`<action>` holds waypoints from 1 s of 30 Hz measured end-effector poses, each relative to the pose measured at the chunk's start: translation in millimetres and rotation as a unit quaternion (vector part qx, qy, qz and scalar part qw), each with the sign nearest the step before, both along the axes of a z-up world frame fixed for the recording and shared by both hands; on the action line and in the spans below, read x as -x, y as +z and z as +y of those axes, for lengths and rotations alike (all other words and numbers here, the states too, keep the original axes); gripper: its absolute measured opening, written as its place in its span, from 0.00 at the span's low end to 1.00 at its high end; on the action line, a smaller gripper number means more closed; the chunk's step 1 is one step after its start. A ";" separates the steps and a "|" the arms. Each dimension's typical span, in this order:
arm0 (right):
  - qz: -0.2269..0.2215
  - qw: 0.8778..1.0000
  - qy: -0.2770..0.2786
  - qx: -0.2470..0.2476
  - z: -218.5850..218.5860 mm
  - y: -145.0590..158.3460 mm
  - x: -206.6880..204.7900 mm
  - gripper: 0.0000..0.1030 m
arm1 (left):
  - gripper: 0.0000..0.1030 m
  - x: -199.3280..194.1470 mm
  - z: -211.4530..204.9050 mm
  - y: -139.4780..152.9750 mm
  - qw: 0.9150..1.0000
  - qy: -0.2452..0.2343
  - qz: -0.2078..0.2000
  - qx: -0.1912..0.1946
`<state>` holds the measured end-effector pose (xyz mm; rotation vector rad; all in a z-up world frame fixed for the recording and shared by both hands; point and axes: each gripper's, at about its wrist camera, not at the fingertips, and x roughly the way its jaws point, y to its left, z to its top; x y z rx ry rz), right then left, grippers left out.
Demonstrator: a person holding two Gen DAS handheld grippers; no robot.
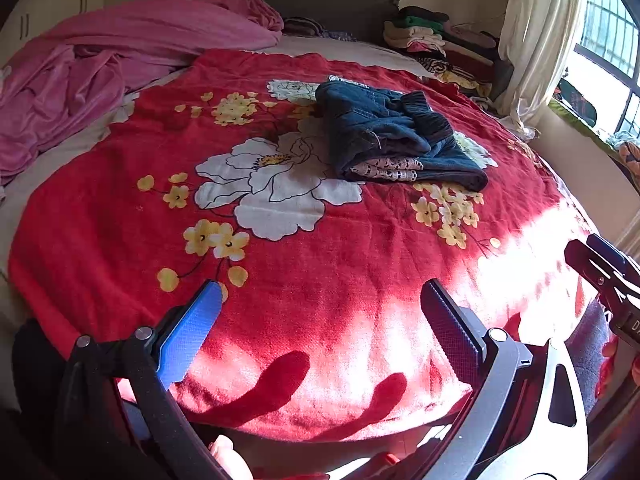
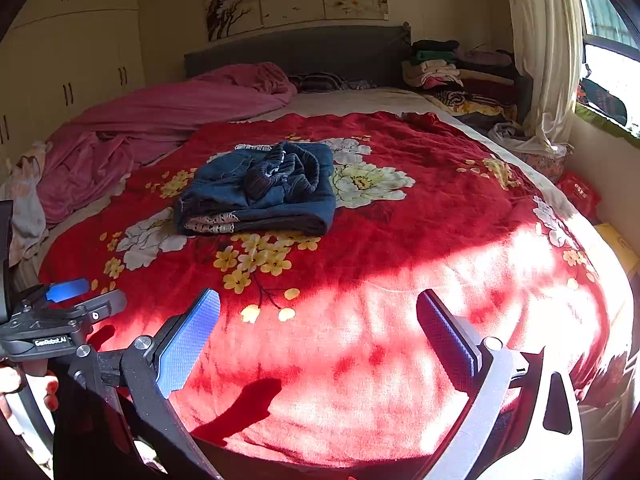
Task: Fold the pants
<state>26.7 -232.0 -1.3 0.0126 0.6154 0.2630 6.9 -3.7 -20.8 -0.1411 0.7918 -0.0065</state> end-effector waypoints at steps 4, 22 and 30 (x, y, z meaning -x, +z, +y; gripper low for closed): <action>0.000 1.000 0.000 0.000 0.1 0.0 0.1 0.95 | 0.91 -0.7 0.2 -0.2 1.000 0.004 0.001 -0.005; 0.001 1.000 0.000 0.001 1.2 -0.2 0.2 0.95 | 0.91 1.3 -0.4 2.7 1.000 -0.005 0.000 0.017; 0.005 1.000 0.000 -0.001 0.8 -3.6 -0.9 0.95 | 0.91 -0.1 -2.5 1.4 1.000 -0.005 0.005 0.015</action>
